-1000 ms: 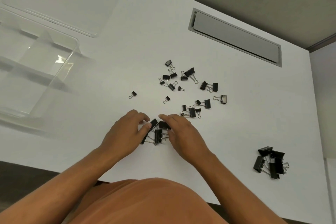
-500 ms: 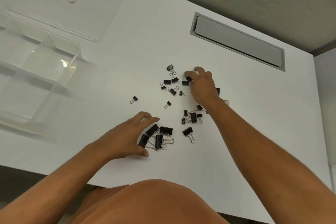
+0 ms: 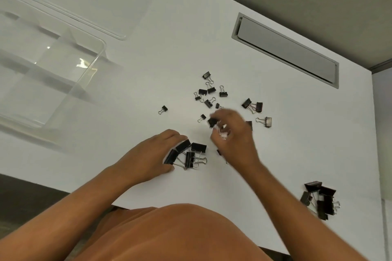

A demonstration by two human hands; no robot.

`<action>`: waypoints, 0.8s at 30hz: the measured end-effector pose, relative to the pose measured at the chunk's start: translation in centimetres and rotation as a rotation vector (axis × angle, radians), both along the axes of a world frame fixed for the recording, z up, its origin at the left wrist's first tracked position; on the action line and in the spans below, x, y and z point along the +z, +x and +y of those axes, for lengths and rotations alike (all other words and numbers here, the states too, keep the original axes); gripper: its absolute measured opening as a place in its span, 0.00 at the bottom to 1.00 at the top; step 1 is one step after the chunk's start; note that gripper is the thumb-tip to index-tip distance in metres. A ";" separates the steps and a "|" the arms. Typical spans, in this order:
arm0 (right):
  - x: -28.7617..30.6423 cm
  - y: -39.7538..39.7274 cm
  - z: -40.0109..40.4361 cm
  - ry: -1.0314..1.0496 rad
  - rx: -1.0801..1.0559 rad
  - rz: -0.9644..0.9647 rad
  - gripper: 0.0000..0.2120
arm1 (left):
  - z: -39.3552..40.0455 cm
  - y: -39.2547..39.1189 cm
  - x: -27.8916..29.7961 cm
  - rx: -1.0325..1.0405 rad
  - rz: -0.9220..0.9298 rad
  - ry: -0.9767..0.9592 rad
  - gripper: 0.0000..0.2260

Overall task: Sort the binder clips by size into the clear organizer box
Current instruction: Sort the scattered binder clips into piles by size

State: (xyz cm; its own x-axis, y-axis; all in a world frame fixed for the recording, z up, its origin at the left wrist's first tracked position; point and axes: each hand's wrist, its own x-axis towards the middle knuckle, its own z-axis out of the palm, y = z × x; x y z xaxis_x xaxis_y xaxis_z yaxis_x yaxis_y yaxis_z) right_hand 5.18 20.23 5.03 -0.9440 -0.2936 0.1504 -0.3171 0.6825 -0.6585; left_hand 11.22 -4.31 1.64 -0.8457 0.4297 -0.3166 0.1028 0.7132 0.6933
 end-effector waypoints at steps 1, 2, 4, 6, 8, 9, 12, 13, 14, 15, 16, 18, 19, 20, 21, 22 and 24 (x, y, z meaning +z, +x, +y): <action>-0.5 1.9 -0.4 0.010 0.014 -0.053 0.17 | -0.1 0.1 -0.1 0.009 -0.006 0.004 0.37; -1.2 3.5 -0.6 0.035 0.018 -0.090 0.16 | -0.1 0.3 -0.1 0.015 -0.009 0.005 0.37; -2.7 5.4 -0.8 0.087 0.012 -0.100 0.15 | -0.1 0.4 -0.2 0.014 -0.020 -0.003 0.39; -3.9 6.2 -1.0 0.106 0.015 -0.095 0.13 | -0.1 0.5 -0.1 -0.001 -0.036 -0.020 0.40; -4.6 6.6 -1.2 0.096 0.017 -0.103 0.12 | 0.1 0.6 0.1 -0.010 -0.035 -0.030 0.40; -4.8 6.8 -1.3 0.087 0.009 -0.109 0.12 | 0.2 0.6 0.2 -0.011 -0.032 -0.032 0.40; -4.6 7.2 -1.3 0.039 -0.038 -0.126 0.14 | 0.3 0.9 0.3 -0.026 -0.033 -0.039 0.40; -4.2 7.4 -1.2 0.038 -0.038 -0.131 0.16 | 0.3 1.0 0.4 -0.035 -0.034 -0.041 0.41; -3.8 7.7 -1.1 0.067 -0.021 -0.141 0.20 | 0.4 1.1 0.4 -0.044 -0.032 -0.039 0.41; -3.5 8.1 -1.0 0.125 0.025 -0.168 0.26 | 0.5 1.2 0.4 -0.053 -0.026 -0.035 0.42; -3.2 8.4 -1.0 0.208 0.091 -0.203 0.32 | 0.7 1.2 0.4 -0.056 -0.020 -0.030 0.42; -3.1 8.8 -1.2 0.357 0.199 -0.243 0.40 | 1.1 1.1 0.6 -0.041 -0.010 -0.024 0.42; -3.2 8.9 -1.3 0.387 0.213 -0.245 0.42 | 1.3 0.9 0.6 -0.023 -0.002 -0.020 0.42; -3.3 8.8 -1.4 0.383 0.202 -0.251 0.42 | 1.4 0.7 0.5 -0.002 0.006 -0.013 0.41; -3.4 8.7 -1.5 0.355 0.178 -0.266 0.41 | 1.5 0.6 0.4 0.014 0.015 -0.004 0.40; -3.4 8.6 -1.5 0.323 0.154 -0.289 0.39 | 1.5 0.5 0.1 0.021 0.022 0.001 0.38; -3.5 8.6 -1.2 0.293 0.117 -0.318 0.34 | 1.7 0.5 -0.2 0.018 0.031 -0.001 0.36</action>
